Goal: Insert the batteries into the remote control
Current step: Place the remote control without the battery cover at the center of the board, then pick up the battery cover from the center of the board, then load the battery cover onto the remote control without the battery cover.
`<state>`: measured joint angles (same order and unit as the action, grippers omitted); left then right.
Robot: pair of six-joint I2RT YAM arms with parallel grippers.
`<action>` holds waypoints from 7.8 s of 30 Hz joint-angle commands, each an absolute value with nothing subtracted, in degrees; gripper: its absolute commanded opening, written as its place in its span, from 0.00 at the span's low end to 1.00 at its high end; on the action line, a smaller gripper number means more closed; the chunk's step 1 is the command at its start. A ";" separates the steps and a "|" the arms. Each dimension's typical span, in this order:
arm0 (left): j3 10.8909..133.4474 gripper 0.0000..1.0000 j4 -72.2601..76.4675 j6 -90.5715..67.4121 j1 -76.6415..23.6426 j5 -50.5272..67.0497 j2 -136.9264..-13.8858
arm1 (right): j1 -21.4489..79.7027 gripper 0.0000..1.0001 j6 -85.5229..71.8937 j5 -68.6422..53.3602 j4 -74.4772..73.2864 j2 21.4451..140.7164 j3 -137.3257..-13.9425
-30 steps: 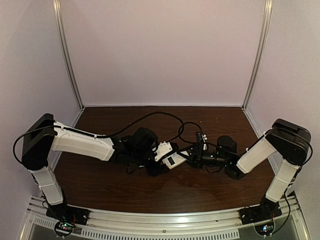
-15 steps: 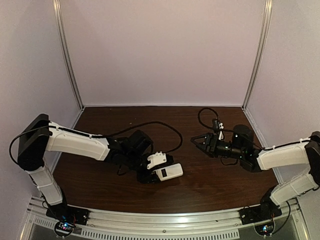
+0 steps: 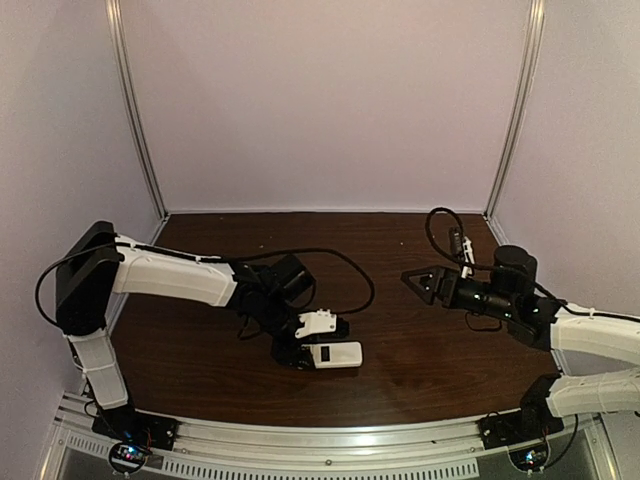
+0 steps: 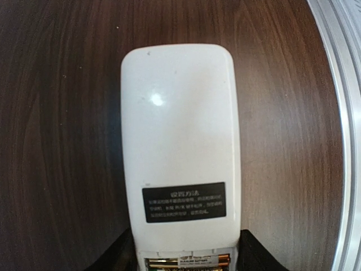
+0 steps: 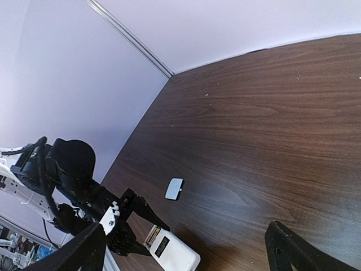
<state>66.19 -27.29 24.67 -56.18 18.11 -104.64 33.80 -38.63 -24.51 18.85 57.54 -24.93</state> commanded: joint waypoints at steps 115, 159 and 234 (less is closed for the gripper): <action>63.43 0.40 -28.31 30.47 -53.94 17.92 -101.85 | 36.17 0.85 -21.88 -29.09 12.73 63.05 -23.50; 66.33 0.43 -26.87 25.63 -54.13 20.76 -105.91 | 36.06 0.86 -22.59 -29.51 16.12 65.96 -22.94; 28.60 0.97 16.50 -7.27 -55.76 1.77 -66.50 | 36.29 0.84 -22.10 -31.86 13.98 68.08 -26.07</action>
